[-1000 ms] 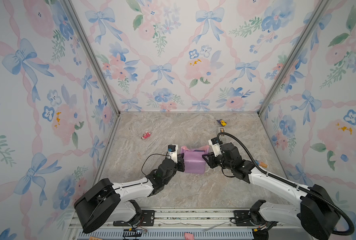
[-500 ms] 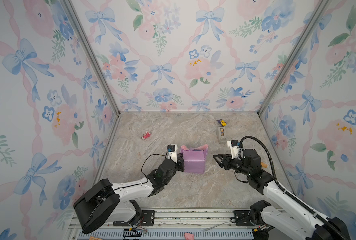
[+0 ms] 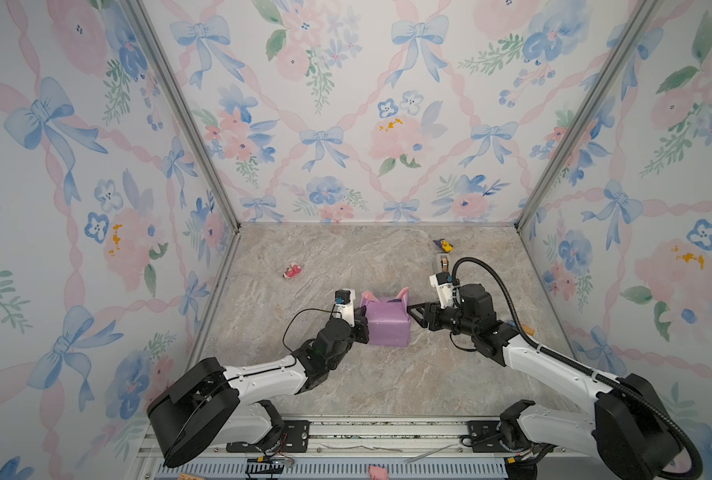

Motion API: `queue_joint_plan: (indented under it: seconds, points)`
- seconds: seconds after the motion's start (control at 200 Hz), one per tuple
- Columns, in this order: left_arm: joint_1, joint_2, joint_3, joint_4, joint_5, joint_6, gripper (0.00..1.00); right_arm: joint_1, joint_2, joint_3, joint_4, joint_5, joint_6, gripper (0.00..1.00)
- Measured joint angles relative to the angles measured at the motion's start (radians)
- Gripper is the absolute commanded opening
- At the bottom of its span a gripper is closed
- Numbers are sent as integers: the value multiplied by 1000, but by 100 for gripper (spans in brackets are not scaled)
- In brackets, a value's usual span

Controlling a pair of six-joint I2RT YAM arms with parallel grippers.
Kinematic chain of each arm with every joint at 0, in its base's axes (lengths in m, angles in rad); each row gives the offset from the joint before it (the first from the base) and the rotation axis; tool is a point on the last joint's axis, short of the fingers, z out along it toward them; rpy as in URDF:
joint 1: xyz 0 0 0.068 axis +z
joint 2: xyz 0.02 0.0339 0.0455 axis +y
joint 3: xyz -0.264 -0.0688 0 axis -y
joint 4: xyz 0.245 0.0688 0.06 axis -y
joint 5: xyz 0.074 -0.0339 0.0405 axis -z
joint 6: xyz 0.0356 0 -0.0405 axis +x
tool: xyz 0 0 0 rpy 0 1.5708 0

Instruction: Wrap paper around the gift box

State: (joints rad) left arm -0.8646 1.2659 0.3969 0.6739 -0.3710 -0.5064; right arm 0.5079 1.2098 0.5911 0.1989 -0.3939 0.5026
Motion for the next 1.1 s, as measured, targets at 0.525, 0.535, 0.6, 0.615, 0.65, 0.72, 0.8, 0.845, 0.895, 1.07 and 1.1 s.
queue_joint_plan:
  seconds: [0.525, 0.535, 0.6, 0.615, 0.65, 0.72, 0.8, 0.845, 0.895, 1.07, 1.1]
  points:
    - [0, -17, 13, -45, -42, -16, 28, 4, 74, 31, -47, -21, -116, 58]
    - [0, -16, 15, -45, -42, -16, 29, 4, 77, 34, -50, -22, -121, 58]
    - [0, -5, 29, -45, -41, -13, 28, 4, 97, 56, -63, -30, -140, 58]
    - [0, -2, 34, -45, -41, -13, 26, 4, 103, 62, -68, -30, -146, 59]
    - [0, 4, 41, -45, -40, -12, 24, 4, 115, 75, -76, -34, -156, 59]
    - [0, 13, 51, -45, -41, -10, 18, 3, 130, 93, -87, -46, -171, 60]
    - [1, 16, 53, -48, -42, -2, 14, -8, 129, 95, -95, -70, -173, 61]
    - [1, 16, 53, -52, -43, -2, 13, -18, 123, 95, -102, -91, -170, 61]
    - [1, 16, 53, -53, -45, -2, 12, -36, 104, 94, -109, -117, -158, 61]
    - [1, 16, 52, -61, -53, -2, 12, -131, -26, 64, -82, -190, -93, 62]
    - [1, 16, 52, -64, -53, -2, 12, -143, -47, 61, -79, -189, -82, 61]
